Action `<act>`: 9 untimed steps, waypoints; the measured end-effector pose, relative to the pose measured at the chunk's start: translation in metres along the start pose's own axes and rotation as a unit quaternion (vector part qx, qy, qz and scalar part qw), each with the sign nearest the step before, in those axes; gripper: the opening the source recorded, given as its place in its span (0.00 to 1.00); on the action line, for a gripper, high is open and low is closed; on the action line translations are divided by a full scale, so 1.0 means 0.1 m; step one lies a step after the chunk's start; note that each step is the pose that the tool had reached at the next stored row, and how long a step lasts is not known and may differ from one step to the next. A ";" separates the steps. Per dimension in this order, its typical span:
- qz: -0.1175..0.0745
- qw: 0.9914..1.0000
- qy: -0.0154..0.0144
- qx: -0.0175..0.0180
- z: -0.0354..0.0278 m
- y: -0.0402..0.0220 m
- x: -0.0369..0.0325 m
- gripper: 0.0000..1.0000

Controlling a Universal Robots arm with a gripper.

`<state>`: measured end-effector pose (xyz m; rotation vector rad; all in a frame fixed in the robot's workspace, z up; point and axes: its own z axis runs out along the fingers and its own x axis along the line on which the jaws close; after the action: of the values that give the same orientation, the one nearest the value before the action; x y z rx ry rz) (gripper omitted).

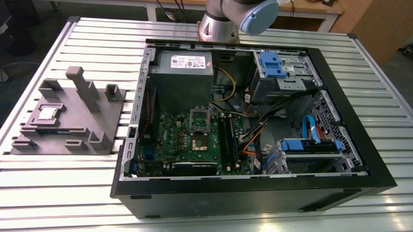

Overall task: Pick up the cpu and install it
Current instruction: 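Pick up the cpu and move it towards the insertion slot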

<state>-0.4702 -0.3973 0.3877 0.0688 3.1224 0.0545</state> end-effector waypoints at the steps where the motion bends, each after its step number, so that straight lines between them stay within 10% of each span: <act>1: -0.006 1.000 0.000 0.000 0.001 0.000 0.000 0.64; 9: -0.018 1.000 0.000 0.000 0.073 -0.003 0.001 0.64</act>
<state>-0.4701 -0.3973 0.3803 0.0123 3.1234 0.0553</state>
